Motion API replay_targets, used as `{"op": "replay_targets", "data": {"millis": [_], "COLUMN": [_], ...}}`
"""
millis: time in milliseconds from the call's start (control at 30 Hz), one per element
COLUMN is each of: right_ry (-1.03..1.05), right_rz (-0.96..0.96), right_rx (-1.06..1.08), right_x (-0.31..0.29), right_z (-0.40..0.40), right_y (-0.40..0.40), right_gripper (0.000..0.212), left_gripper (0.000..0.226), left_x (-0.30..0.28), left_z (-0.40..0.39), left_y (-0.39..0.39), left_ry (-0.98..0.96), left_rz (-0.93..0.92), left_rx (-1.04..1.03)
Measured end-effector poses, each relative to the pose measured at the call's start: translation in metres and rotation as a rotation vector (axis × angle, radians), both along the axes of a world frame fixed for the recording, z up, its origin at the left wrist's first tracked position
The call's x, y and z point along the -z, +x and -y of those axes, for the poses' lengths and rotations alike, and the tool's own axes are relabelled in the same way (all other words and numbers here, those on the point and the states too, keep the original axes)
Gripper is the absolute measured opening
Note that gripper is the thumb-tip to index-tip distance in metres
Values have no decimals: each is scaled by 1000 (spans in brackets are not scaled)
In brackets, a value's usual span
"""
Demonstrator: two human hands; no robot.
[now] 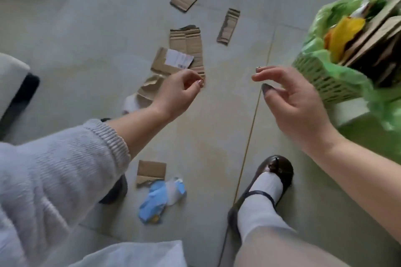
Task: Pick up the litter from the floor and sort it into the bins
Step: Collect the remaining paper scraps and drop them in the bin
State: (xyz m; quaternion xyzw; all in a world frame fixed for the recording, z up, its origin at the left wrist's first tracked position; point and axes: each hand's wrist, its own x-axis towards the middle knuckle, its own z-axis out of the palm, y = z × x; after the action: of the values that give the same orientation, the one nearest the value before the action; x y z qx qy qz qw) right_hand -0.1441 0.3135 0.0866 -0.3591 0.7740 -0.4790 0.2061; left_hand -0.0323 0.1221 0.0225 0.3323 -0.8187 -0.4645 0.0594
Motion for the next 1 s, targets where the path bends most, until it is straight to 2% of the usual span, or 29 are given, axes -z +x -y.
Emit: {"op": "replay_targets", "data": {"millis": [100, 200, 333, 400, 500, 567, 633, 767, 1000], "right_ry": [149, 334, 566, 670, 655, 565, 502, 440, 367], "right_rz": [-12, -73, -193, -334, -615, -713, -756, -848, -912], "right_rx": [-180, -382, -704, -976, -1363, -1492, -1545, -1495, -1289], "right_x": [22, 44, 79, 100, 137, 160, 179, 196, 201], "right_z": [20, 38, 50, 49, 45, 42, 37, 34, 41], "right_y": [39, 73, 116, 138, 173, 195, 212, 225, 237], "right_gripper": [24, 21, 23, 29, 31, 33, 36, 29, 33], "left_gripper": [15, 18, 28, 33, 45, 50, 49, 53, 59], "left_x": [37, 67, 96, 106, 117, 122, 127, 134, 140], "left_z": [-7, -30, -59, -62, -53, -42, -32, -20, -12], "left_y": [85, 155, 215, 228, 237, 237, 236, 228, 209], "left_ry": [-82, -60, -107, -164, -266, -321, -354, -364, -390], "left_rz": [195, 365, 447, 437, 448, 485, 504, 531, 605], "left_rx": [-10, 139, 281, 288, 343, 391, 422, 443, 390]}}
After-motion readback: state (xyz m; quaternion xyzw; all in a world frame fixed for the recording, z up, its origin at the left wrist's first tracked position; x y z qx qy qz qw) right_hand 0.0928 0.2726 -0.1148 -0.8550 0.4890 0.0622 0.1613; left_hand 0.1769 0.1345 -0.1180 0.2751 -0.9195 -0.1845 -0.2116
